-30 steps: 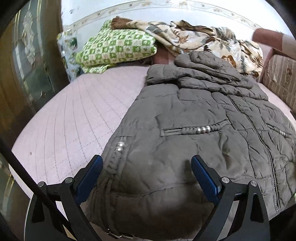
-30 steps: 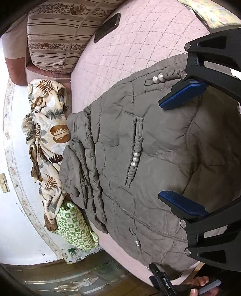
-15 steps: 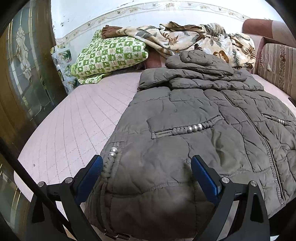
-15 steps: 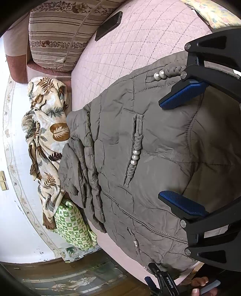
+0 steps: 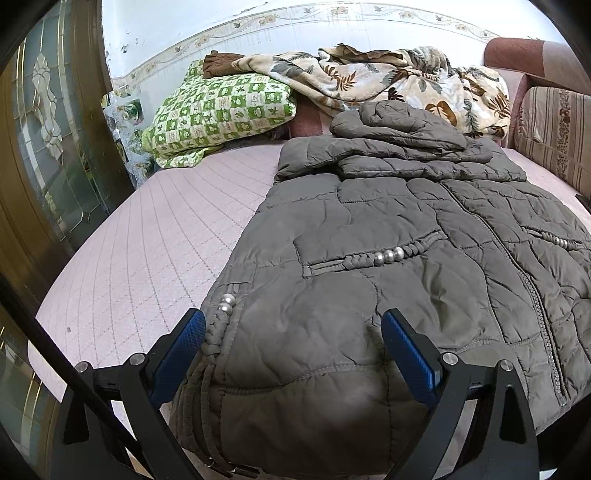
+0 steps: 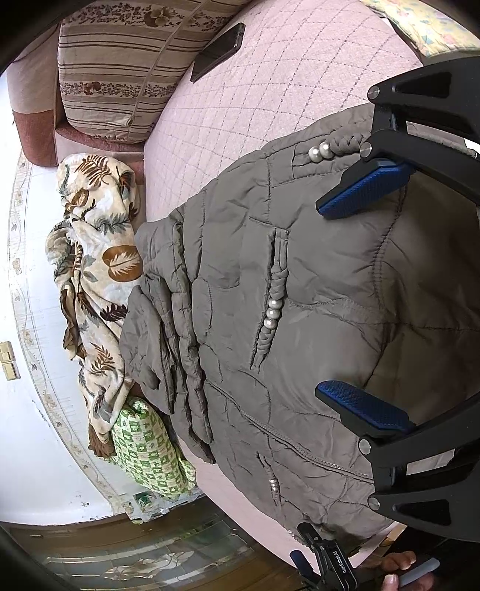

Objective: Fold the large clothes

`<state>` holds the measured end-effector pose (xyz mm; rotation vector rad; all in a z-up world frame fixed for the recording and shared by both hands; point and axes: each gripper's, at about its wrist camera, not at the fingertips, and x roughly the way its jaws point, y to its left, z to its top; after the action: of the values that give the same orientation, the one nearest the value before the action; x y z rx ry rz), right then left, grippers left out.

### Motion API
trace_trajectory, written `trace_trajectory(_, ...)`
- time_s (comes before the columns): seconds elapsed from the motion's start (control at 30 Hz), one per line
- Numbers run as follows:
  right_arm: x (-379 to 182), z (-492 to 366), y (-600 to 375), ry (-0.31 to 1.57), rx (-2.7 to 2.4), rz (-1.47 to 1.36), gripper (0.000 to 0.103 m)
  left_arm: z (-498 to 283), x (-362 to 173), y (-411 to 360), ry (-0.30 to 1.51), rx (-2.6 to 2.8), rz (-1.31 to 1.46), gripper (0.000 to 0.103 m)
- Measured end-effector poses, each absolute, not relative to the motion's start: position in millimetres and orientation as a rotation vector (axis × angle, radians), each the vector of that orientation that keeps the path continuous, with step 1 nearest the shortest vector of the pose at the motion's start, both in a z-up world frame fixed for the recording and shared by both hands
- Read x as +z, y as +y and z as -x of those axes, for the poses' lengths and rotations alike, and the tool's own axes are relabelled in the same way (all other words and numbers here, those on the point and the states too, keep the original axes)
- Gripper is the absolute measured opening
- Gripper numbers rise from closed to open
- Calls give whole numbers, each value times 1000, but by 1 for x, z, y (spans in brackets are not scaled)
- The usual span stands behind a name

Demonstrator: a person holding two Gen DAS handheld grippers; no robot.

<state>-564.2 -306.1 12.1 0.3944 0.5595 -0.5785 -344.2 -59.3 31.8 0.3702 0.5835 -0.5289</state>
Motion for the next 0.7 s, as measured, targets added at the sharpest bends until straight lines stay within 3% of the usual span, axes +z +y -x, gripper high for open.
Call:
trace_trajectory(0.47,18,578,-318,515,-624,-425,93,338,34,-53,606,-529,-332,96)
trace_trajectory(0.7,25,622,-357,422,-756,-565,93,289,38,0,754,-476,-29,96)
